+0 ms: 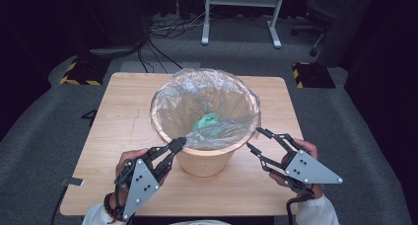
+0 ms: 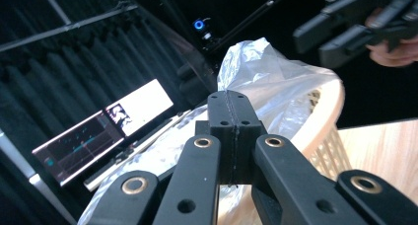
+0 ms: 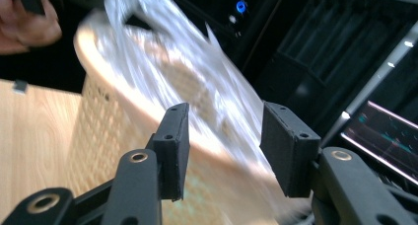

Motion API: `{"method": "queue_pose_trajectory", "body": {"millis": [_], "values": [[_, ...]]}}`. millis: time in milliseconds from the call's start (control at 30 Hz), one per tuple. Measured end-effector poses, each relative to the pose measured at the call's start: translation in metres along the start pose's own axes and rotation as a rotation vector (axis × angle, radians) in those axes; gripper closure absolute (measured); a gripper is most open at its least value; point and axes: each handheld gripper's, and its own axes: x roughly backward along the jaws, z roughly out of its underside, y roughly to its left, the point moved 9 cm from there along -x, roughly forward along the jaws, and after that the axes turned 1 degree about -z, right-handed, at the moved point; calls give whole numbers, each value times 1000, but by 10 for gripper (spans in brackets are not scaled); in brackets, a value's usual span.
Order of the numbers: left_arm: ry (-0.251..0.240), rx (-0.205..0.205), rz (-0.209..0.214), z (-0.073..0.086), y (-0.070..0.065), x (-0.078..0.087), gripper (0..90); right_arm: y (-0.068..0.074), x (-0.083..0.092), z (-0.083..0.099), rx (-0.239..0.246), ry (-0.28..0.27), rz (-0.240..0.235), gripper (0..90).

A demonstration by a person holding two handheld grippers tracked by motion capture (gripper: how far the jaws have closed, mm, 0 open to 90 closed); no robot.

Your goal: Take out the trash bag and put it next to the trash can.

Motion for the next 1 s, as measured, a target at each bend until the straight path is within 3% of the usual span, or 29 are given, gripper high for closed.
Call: {"method": "queue_pose_trajectory", "body": {"millis": [67, 133, 200, 333, 367, 433, 567, 700, 767, 867, 1000], "values": [[2, 3, -5, 2, 0, 0, 900, -1, 2, 10, 0, 25, 7, 498], [-6, 12, -7, 3, -1, 1, 900, 0, -1, 23, 74, 87, 60, 465], [-14, 21, -15, 4, -1, 2, 900, 7, -4, 32, 85, 100, 52, 450], [-17, 16, -6, 5, -1, 2, 900, 4, -13, 43, 146, 122, 176, 472], [-17, 16, -6, 5, -1, 2, 900, 4, -13, 43, 146, 122, 176, 472], [-24, 25, -10, 6, 1, 3, 900, 1, -17, 44, 140, 89, 233, 550], [-30, 26, -20, 6, 4, 4, 900, -7, -17, 40, 231, 49, 345, 811], [-35, 21, -36, 4, 13, 5, 900, -5, -19, 35, 284, 40, 348, 896], [-30, 27, -39, 4, 18, 6, 900, -5, -17, 32, 272, 21, 326, 898], [-11, 4, -19, 7, 24, 6, 900, -14, -8, 26, 247, 6, 352, 900], [13, -39, -30, 10, 29, 4, 900, -24, -6, 15, 242, -5, 364, 900]]}}
